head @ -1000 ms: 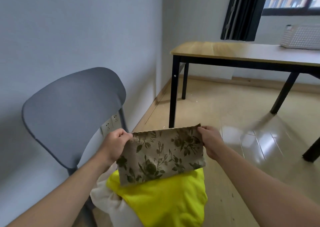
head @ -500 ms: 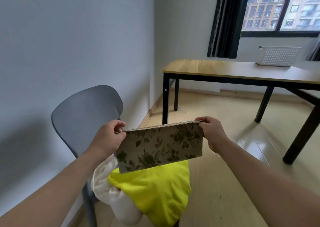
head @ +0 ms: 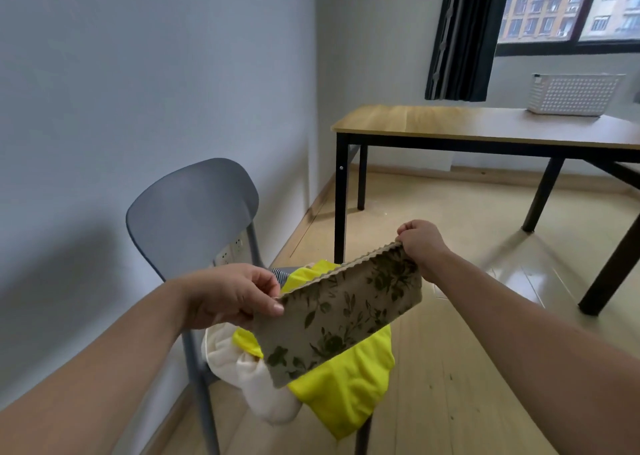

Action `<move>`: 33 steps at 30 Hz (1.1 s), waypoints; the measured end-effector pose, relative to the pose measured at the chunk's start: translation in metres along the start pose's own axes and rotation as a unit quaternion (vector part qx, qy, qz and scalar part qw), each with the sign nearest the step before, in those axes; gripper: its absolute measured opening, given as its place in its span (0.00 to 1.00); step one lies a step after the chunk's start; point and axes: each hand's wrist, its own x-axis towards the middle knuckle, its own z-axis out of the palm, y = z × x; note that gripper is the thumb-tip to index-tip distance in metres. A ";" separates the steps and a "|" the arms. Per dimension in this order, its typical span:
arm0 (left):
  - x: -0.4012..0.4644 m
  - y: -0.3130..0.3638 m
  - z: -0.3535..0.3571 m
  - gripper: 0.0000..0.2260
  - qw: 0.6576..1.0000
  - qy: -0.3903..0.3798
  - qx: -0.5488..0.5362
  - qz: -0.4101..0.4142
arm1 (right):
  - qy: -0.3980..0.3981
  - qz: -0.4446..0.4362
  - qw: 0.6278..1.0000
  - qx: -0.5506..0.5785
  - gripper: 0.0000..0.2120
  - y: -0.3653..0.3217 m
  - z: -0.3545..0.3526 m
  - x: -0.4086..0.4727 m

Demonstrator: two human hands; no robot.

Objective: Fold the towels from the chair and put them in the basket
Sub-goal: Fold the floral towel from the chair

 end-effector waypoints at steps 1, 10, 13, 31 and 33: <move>0.001 -0.003 -0.001 0.09 0.999 -0.019 -0.031 0.004 | 0.004 -0.004 1.000 -0.005 0.10 -0.002 0.008 0.003; 0.066 -0.088 -0.009 0.08 0.968 0.214 -0.119 -0.052 | -0.015 -0.073 0.993 -0.090 0.17 0.004 0.120 0.029; 0.081 -0.119 -0.012 0.07 0.958 0.269 -0.048 -0.084 | -0.051 -0.170 0.965 -0.192 0.20 0.046 0.153 -0.003; 0.054 -0.089 -0.001 0.17 0.972 0.226 -0.070 -0.013 | -0.090 -0.438 0.804 -0.391 0.20 0.139 0.132 -0.132; 0.050 -0.085 -0.002 0.15 0.976 0.206 -0.065 0.004 | -0.073 -0.431 0.816 -0.377 0.20 0.136 0.129 -0.132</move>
